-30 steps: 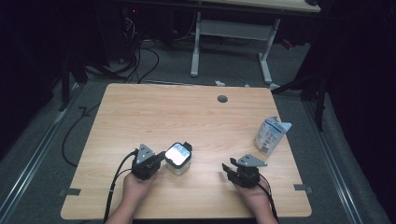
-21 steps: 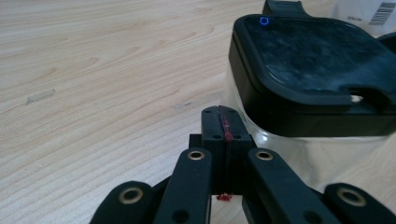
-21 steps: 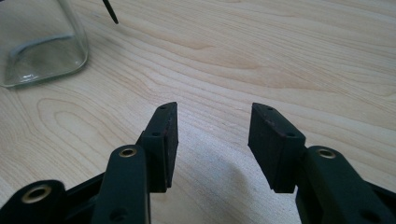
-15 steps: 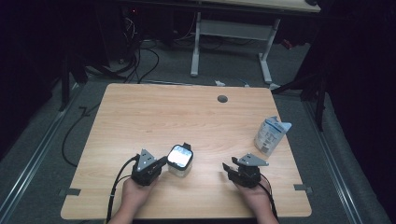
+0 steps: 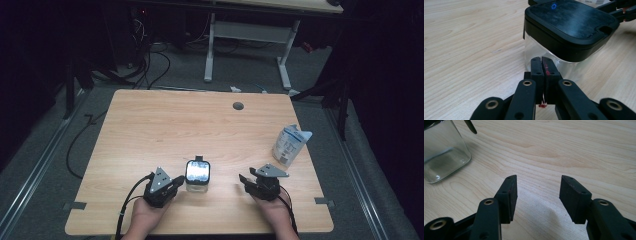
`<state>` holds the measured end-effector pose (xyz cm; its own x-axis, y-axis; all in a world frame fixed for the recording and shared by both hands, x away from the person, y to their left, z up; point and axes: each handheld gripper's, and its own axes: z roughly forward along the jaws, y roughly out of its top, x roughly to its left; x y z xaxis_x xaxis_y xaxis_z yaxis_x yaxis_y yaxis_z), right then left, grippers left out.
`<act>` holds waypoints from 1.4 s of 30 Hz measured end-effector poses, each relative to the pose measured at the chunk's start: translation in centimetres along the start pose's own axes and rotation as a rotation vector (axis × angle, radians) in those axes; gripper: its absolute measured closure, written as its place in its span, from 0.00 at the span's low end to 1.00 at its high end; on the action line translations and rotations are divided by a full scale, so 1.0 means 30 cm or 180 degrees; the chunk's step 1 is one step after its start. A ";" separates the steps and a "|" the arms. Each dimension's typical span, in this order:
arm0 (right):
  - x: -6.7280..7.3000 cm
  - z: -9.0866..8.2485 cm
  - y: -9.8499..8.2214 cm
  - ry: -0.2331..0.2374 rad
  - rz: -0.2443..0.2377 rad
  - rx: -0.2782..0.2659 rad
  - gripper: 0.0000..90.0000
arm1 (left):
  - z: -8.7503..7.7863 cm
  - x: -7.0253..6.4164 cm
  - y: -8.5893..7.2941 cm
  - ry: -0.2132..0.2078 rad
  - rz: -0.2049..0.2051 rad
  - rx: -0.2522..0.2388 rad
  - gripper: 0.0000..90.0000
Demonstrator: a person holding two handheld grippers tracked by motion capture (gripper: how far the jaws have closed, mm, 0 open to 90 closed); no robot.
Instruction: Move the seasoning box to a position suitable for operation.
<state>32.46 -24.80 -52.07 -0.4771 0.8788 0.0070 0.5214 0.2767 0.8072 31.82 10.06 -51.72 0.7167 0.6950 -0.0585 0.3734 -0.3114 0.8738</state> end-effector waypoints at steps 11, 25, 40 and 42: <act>-0.003 0.003 0.000 -0.0016 0.0009 0.0005 0.53 | -0.005 -0.040 -0.001 -0.0168 0.0003 0.0005 0.98; -0.005 0.003 -0.002 -0.0012 0.0041 0.0002 0.53 | 0.023 -0.115 0.011 -0.0412 0.0112 0.0019 0.98; -0.001 0.010 -0.006 -0.0012 0.0049 0.0025 0.53 | 0.058 -0.151 0.031 -0.0508 0.0151 -0.0022 0.97; 0.000 0.011 -0.006 -0.0006 0.0043 0.0028 0.53 | 0.061 -0.148 0.034 -0.0491 0.0148 -0.0034 0.97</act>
<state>32.60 -24.72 -52.41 -0.4685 0.8833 0.0167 0.5341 0.2681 0.8018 30.09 5.48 -51.44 0.8153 0.5720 -0.0904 0.3319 -0.3336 0.8823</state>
